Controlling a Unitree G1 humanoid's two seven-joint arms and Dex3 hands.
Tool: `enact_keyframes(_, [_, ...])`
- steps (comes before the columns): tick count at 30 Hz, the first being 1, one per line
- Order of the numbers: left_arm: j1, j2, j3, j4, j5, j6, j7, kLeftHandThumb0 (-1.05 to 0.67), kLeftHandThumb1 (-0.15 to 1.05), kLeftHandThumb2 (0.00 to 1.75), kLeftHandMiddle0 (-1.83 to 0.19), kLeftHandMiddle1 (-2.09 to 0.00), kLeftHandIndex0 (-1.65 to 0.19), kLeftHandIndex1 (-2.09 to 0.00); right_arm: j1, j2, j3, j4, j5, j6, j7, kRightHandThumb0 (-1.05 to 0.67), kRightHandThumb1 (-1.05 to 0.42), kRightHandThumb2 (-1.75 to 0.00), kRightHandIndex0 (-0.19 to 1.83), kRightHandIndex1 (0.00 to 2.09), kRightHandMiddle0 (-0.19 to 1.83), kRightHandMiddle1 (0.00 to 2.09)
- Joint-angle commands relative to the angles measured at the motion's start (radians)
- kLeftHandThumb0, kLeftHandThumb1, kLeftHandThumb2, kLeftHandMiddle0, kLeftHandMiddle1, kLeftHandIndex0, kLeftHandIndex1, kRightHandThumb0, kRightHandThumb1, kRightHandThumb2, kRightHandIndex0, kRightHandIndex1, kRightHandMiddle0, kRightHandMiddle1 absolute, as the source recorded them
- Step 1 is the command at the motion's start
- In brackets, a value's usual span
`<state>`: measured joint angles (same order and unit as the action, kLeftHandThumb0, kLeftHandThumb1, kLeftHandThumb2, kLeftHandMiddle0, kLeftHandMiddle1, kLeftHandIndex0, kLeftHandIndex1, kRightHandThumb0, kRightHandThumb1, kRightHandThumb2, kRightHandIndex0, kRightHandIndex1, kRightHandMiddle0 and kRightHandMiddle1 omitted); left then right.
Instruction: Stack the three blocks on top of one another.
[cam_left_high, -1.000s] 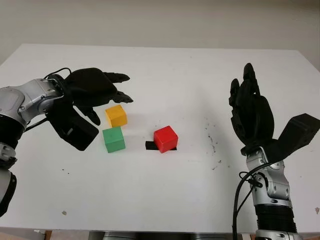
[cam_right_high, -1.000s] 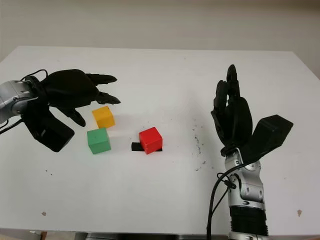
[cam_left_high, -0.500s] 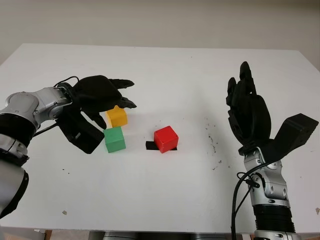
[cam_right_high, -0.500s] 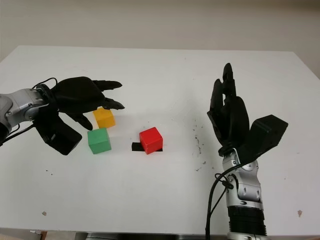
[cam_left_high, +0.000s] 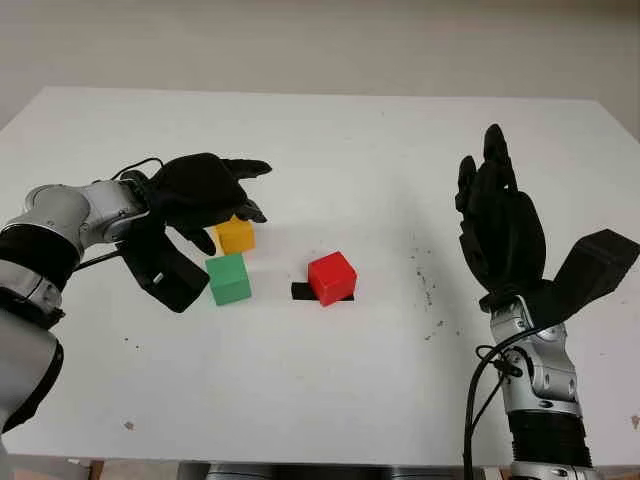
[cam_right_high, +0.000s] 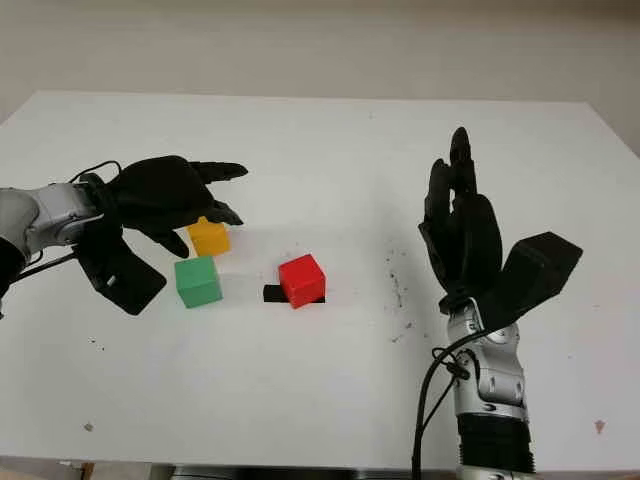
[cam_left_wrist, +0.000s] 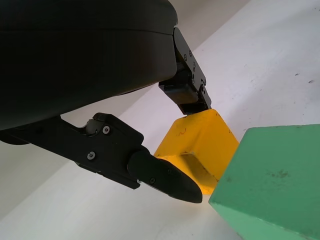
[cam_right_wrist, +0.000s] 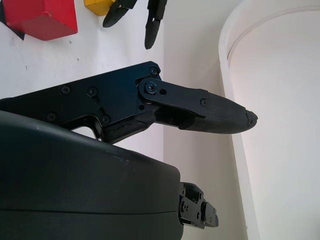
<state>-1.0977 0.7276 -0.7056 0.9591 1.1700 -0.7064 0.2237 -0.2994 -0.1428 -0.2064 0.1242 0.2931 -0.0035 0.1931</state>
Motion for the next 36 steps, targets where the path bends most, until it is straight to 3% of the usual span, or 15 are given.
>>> enact_keyframes(1, [-0.032, -0.002, -0.017, 0.014, 0.014, 0.007, 0.022, -0.52, 0.91, 0.05, -0.16, -0.06, -0.41, -0.84, 0.002, -0.004, -0.007, -0.012, 0.006, -0.001, 0.004, -0.73, -1.05, -0.63, -0.19, 0.0, -0.19, 0.01])
enact_keyframes(7, [-0.041, 0.001, -0.054, 0.022, 0.051, 0.028, 0.084, -0.53, 0.91, 0.05, -0.18, -0.06, -0.36, -0.99, -0.002, -0.004, -0.012, -0.008, 0.012, 0.002, 0.004, -0.73, -1.05, -0.63, -0.19, 0.0, -0.19, 0.03])
enact_keyframes(15, [-0.048, 0.015, -0.057, 0.015, 0.06, 0.041, 0.146, -0.39, 0.92, 0.06, -0.27, -0.09, -0.49, -1.04, 0.0, -0.007, -0.016, -0.007, 0.023, 0.002, 0.018, -0.73, -1.05, -0.62, -0.19, 0.0, -0.19, 0.01])
enact_keyframes(19, [-0.049, 0.007, 0.046, 0.024, -0.123, 0.002, -0.018, -0.39, 0.93, 0.06, -0.27, -0.08, -0.51, -1.04, -0.001, -0.008, -0.015, -0.005, 0.019, 0.001, 0.018, -0.73, -1.05, -0.62, -0.19, 0.0, -0.19, 0.01])
enact_keyframes(25, [-0.054, 0.005, 0.184, -0.032, -0.353, 0.012, -0.247, -0.35, 0.99, 0.06, -0.2, -0.05, -0.4, -1.14, -0.007, -0.007, -0.016, 0.004, 0.016, -0.001, 0.015, -0.73, -1.05, -0.61, -0.19, 0.0, -0.19, 0.0])
enact_keyframes(29, [-0.041, -0.01, 0.277, -0.087, -0.509, 0.058, -0.394, -0.33, 0.97, 0.05, -0.23, -0.06, -0.48, -1.03, -0.004, 0.0, -0.014, -0.003, 0.015, 0.002, 0.0, -0.73, -1.05, -0.6, -0.19, 0.0, -0.19, 0.02])
enact_keyframes(36, [-0.023, -0.062, 0.419, -0.191, -0.785, 0.205, -0.66, -0.39, 1.0, 0.06, -0.23, -0.05, -0.38, -1.27, 0.001, 0.003, -0.002, -0.005, 0.006, -0.001, -0.008, -0.71, -1.05, -0.6, -0.19, 0.0, -0.17, 0.02])
